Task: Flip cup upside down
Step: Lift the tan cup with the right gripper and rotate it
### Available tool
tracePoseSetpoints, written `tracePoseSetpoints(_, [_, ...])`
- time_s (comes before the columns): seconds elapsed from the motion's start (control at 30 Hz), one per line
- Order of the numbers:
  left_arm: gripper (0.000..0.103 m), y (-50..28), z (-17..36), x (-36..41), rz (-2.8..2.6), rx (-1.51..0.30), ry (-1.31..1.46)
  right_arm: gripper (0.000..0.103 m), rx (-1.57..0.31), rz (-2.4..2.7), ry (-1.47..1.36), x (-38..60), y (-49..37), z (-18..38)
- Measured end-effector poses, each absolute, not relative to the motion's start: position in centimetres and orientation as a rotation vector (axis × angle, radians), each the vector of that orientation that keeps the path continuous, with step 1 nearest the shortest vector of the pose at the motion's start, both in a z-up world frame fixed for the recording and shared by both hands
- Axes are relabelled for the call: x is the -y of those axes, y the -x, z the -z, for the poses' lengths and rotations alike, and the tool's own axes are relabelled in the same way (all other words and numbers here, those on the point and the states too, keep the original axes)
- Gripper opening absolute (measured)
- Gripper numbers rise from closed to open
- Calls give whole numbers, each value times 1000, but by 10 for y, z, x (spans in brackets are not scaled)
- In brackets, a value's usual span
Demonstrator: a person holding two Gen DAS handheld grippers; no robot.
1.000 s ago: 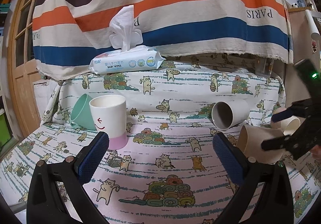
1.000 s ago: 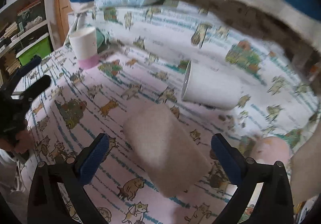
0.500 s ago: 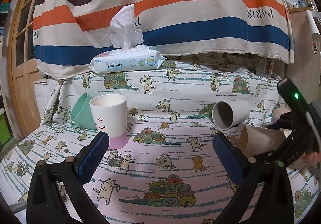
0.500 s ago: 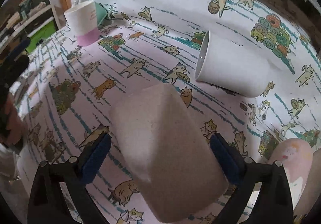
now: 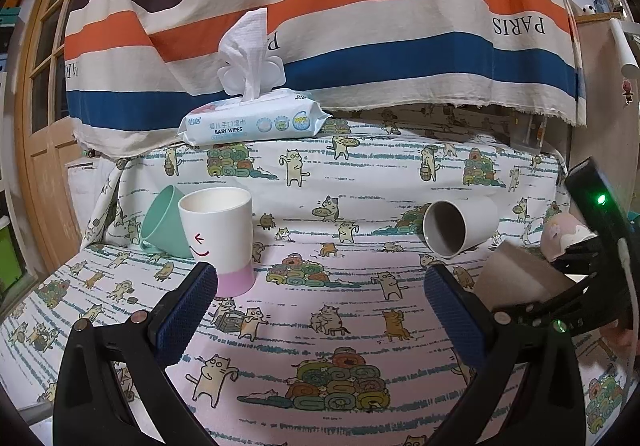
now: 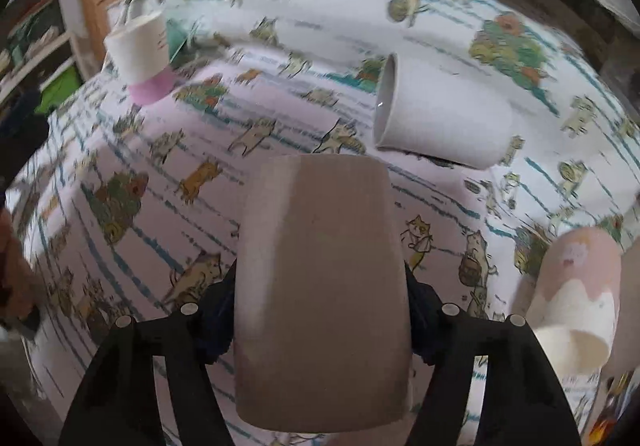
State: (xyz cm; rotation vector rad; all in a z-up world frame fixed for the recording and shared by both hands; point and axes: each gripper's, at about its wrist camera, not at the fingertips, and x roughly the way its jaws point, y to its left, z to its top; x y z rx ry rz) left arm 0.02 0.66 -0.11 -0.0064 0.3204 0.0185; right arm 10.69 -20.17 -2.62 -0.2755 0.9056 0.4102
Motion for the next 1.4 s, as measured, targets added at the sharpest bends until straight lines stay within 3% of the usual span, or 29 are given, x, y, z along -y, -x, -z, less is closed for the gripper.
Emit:
tracePoseSetpoints(0.17, [103,-2,1,-8,-24,-326,8,70,-866,-366,87,202,-95,3])
tracePoseSetpoints(0.37, [103,-3,1,-11,-35,-330,15,70,-969,-349,-85,195,-90,1])
tracePoseSetpoints(0.9, [103,-3,1,-12,-46,-333,18,70,-901,-338,-117,188,-99,13])
tracePoseSetpoints(1.13, [103,-3,1,-12,-45,-334,17,70,-993,-331,-129,188,-101,45])
tracePoseSetpoints(1.4, [103,-4,2,-11,-44,-333,16,70,-992,-345,-127,186,-84,44])
